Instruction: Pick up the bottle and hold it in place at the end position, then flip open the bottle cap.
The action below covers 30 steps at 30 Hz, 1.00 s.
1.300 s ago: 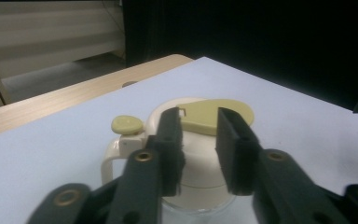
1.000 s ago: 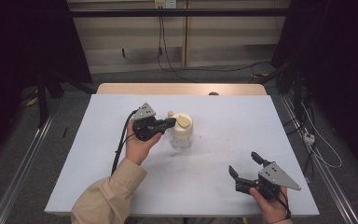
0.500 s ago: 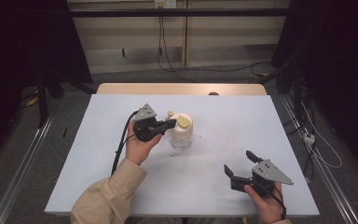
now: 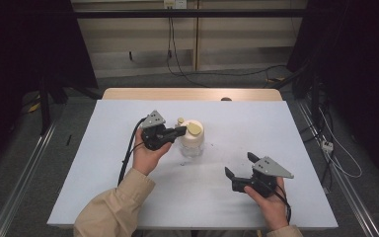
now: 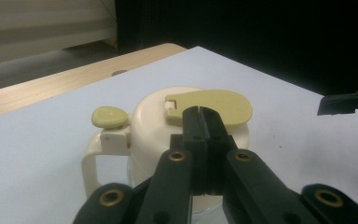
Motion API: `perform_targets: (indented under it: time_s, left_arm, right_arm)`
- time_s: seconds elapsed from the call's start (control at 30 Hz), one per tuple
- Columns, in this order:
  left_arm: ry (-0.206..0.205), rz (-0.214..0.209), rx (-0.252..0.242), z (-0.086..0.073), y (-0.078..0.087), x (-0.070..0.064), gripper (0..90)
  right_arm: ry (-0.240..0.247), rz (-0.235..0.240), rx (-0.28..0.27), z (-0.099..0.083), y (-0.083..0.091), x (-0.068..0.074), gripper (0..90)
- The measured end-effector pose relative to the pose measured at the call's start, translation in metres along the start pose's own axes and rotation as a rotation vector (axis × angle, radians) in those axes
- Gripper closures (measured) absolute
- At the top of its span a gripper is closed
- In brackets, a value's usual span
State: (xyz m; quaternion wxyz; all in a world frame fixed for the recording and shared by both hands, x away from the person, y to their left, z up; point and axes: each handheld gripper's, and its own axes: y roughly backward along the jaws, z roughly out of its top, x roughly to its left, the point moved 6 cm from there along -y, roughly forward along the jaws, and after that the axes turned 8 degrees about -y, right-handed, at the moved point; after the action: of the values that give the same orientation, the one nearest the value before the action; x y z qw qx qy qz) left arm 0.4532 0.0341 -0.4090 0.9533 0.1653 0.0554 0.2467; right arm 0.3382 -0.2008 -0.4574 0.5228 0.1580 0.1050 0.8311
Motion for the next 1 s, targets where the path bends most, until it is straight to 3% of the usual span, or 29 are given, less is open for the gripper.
perform_targets:
  time_s: [0.1, 0.5, 1.0]
  left_arm:
    - [0.007, -0.018, -0.005, 0.0, 0.0, -0.001, 90.0]
    - [-0.015, 0.013, 0.004, 0.0, 0.0, -0.003, 90.0]
    - [-0.011, 0.003, -0.007, -0.001, 0.001, -0.002, 90.0]
  right_arm:
    - [-0.018, 0.005, 0.02, 0.001, -0.006, 0.004, 6.6]
    - [-0.011, 0.038, 0.061, 0.005, -0.021, 0.014, 7.0]
    - [-0.014, 0.056, 0.08, 0.017, -0.032, 0.02, 7.6]
